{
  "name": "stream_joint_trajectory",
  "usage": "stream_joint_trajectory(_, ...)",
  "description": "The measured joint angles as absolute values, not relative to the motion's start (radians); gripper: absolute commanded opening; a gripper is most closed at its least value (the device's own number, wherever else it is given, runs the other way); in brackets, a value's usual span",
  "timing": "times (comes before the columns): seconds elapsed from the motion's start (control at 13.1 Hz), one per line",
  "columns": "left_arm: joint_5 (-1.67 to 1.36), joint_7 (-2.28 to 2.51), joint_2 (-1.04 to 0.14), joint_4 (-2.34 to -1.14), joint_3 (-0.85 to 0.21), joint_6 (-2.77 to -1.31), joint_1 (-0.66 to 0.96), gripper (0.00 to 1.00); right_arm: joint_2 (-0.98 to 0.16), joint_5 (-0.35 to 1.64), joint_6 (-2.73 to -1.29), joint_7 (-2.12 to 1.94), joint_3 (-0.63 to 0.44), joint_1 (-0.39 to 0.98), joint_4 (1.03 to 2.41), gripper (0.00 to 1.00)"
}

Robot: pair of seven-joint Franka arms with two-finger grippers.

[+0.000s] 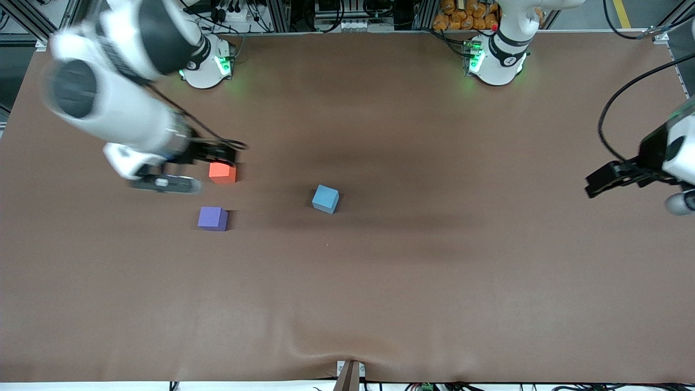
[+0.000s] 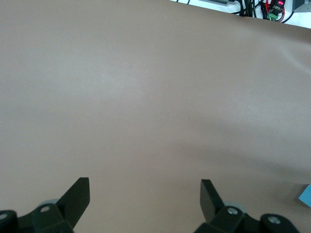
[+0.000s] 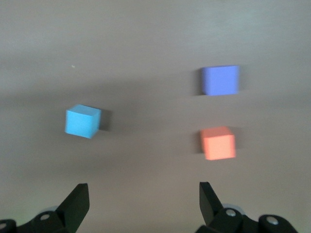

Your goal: Place blue block between orange and purple blocks

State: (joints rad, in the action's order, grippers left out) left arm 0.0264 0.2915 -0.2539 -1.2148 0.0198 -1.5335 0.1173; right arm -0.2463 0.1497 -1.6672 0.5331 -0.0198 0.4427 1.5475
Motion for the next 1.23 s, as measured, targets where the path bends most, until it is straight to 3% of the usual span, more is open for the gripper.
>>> stream_joint_trajectory(0.38, 0.026, 0.278, -0.222, -1.218, 0.012, -1.533, 0.115, 1.0, -0.44, 0.159, -1.863, 0.686, -0.02, 0.65, 1.547, 1.0)
stream_joint_trajectory(0.77, 0.026, 0.275, -0.212, -1.236, 0.012, -1.528, 0.102, 1.0, -0.635, 0.15, -2.071, 0.702, -0.021, 0.692, 1.548, 1.0)
stream_joint_trajectory(1.23, 0.025, 0.249, -0.142, -1.327, 0.006, -1.532, 0.077, 1.0, -0.669, 0.138, -2.115, 0.702, -0.03, 0.693, 1.539, 1.0)
